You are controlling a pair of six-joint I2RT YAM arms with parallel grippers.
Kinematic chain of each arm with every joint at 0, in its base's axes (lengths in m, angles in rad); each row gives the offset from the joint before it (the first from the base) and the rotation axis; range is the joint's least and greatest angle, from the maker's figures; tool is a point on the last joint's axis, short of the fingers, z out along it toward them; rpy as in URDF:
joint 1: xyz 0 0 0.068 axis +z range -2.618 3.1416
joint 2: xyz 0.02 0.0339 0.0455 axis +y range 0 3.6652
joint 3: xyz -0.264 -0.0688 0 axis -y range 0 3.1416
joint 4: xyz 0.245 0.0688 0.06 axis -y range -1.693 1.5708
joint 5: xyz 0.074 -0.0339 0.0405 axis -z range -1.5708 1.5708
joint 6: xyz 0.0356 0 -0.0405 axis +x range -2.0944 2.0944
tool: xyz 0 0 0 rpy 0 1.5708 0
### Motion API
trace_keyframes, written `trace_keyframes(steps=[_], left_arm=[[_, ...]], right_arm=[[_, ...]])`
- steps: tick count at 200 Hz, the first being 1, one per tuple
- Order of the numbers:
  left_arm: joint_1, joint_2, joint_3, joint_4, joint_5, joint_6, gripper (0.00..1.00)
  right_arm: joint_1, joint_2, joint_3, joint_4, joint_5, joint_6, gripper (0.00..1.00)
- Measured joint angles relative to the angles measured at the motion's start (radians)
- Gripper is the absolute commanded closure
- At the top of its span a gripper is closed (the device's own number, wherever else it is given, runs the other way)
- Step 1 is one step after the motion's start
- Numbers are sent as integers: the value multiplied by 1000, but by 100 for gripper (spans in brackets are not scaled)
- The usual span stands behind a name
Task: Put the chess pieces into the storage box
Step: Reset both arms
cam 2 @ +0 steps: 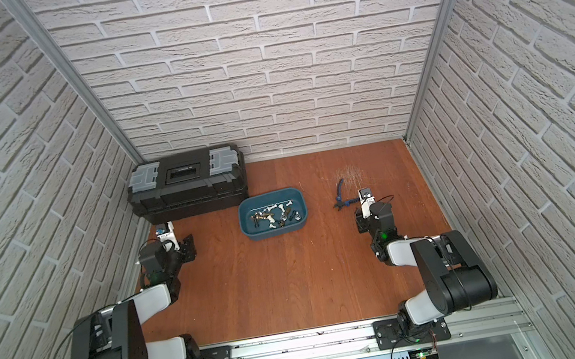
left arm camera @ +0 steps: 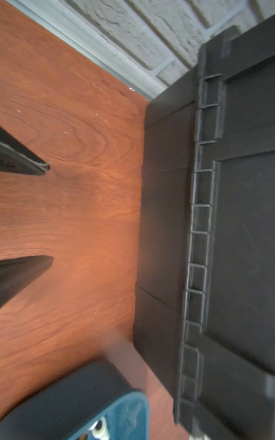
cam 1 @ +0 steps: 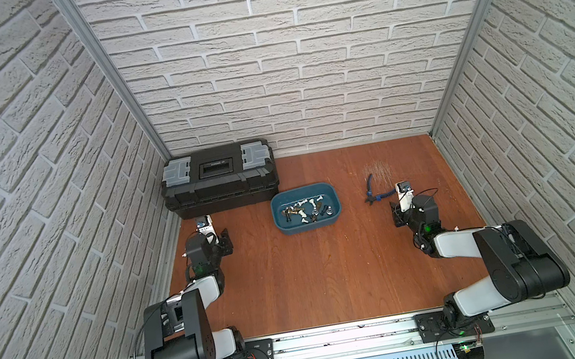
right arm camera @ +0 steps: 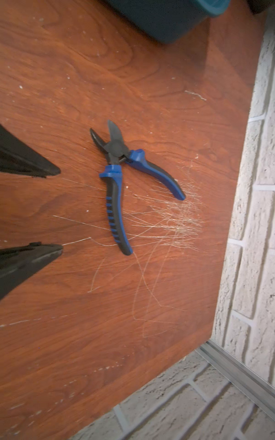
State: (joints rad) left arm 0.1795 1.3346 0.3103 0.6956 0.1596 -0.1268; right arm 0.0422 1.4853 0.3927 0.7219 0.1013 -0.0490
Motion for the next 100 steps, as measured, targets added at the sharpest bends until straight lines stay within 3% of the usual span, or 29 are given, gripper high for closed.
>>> trace_keyframes(steps=[41, 100], left_arm=[[0, 15, -42, 139, 55, 3, 39], [-19, 232, -17, 269, 57, 6, 27]], right_arm=[[-13, 24, 10, 37, 51, 24, 0], [-13, 29, 7, 69, 119, 51, 0]])
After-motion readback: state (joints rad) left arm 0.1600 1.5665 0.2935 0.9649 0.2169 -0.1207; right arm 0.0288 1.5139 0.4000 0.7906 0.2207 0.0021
